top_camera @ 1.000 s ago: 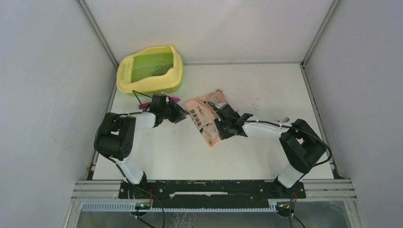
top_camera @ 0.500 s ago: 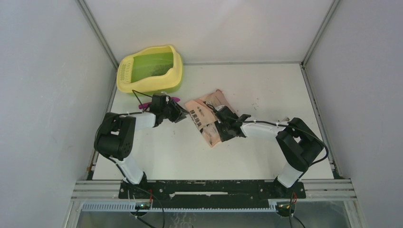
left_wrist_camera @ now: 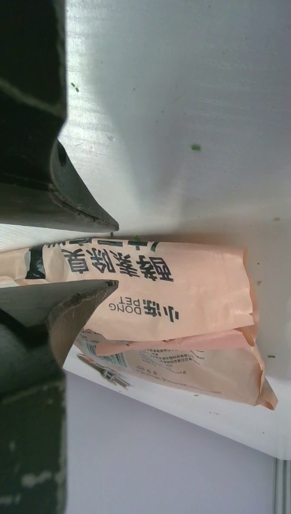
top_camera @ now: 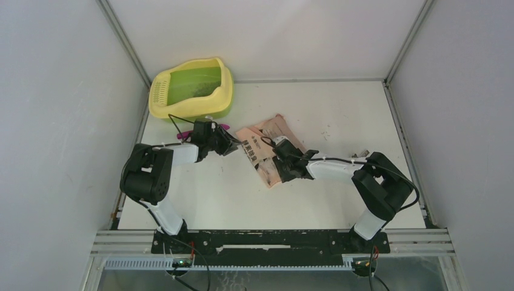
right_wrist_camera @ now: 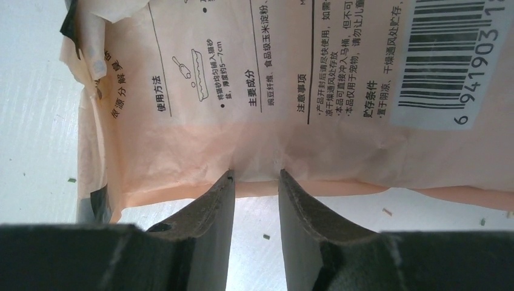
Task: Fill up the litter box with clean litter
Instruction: Close the cat litter bag at the center of the board.
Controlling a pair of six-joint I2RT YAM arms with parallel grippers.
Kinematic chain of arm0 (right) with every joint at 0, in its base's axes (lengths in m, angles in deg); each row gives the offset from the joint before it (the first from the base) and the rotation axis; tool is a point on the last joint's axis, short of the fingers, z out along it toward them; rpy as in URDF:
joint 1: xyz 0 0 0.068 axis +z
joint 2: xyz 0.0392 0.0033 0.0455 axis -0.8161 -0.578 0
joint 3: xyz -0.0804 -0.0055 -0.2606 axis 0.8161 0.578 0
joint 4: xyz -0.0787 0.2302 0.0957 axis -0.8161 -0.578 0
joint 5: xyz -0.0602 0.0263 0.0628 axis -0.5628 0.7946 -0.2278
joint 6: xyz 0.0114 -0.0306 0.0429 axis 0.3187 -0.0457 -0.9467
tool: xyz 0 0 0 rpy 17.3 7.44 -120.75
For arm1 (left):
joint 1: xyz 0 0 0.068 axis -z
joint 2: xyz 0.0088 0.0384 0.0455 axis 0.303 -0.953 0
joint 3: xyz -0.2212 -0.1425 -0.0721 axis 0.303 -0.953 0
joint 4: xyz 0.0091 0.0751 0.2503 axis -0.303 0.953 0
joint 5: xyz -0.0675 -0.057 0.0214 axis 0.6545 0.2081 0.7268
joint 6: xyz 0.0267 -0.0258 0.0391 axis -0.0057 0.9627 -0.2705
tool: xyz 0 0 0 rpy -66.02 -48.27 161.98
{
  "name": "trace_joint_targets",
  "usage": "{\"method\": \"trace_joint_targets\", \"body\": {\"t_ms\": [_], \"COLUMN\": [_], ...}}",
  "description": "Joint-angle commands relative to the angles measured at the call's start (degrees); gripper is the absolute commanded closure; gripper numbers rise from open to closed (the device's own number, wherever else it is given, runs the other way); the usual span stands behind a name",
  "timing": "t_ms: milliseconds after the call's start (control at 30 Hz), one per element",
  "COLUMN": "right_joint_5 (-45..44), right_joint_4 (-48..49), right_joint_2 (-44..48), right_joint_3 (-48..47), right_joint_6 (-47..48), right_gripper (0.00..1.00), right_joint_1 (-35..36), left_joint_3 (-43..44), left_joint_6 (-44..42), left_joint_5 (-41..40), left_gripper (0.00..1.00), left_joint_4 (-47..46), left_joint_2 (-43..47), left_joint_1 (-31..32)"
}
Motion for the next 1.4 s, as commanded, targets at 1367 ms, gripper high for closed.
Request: {"method": "trace_joint_targets", "body": {"t_ms": [1367], "right_joint_5": [0.6], "right_joint_4": [-5.7], "right_joint_2": [-4.9], "right_joint_3": [-14.4], "right_joint_6": [5.6], "right_gripper": [0.67], "right_joint_1": [13.1], "left_joint_3": [-2.8], "left_joint_6": [0.1], "left_joint_5": [0.2], "left_gripper": [0.61], "left_joint_4": [-1.2], "left_joint_2": [4.7], "left_joint_1": [0.3]}}
